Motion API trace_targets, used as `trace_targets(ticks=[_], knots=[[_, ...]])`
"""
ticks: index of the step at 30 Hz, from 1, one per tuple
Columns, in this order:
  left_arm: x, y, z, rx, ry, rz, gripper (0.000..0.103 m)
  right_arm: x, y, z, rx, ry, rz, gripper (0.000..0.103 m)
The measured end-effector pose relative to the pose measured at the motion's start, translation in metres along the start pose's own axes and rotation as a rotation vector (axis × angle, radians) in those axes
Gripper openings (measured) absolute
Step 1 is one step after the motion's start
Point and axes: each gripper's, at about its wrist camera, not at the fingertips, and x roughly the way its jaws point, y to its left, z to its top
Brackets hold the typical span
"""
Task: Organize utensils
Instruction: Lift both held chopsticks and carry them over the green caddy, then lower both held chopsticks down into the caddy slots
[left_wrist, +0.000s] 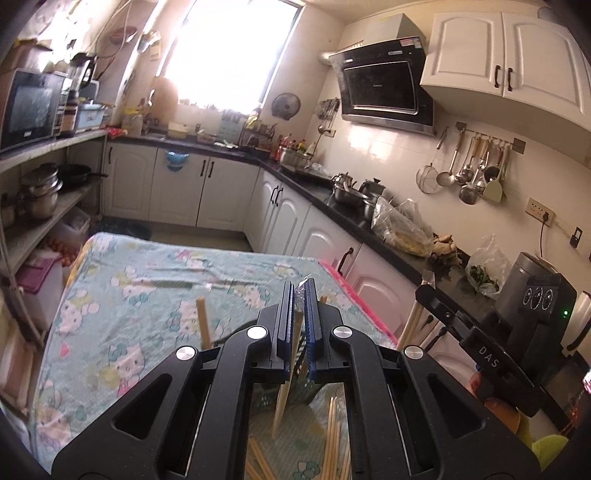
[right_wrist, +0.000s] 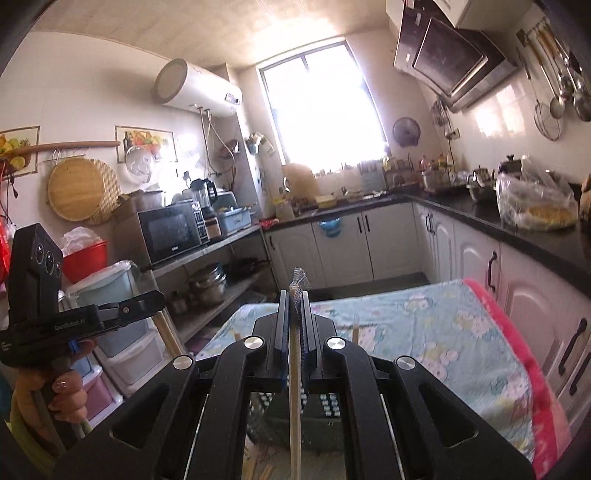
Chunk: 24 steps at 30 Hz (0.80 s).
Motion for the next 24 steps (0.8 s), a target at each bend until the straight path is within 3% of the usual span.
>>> trace_targets(ticks=[15, 24], knots=[[0.017, -0.025, 0.038, 0.079, -0.058, 0.014, 0.003, 0.005, 0.0, 0.036, -0.035, -0.101, -0.021, 0.005], [0.045, -0.019, 0.037, 0.074, -0.05, 0.05, 0.003, 0.018, 0.0, 0.052, -0.061, -0.153, -0.041, 0.005]])
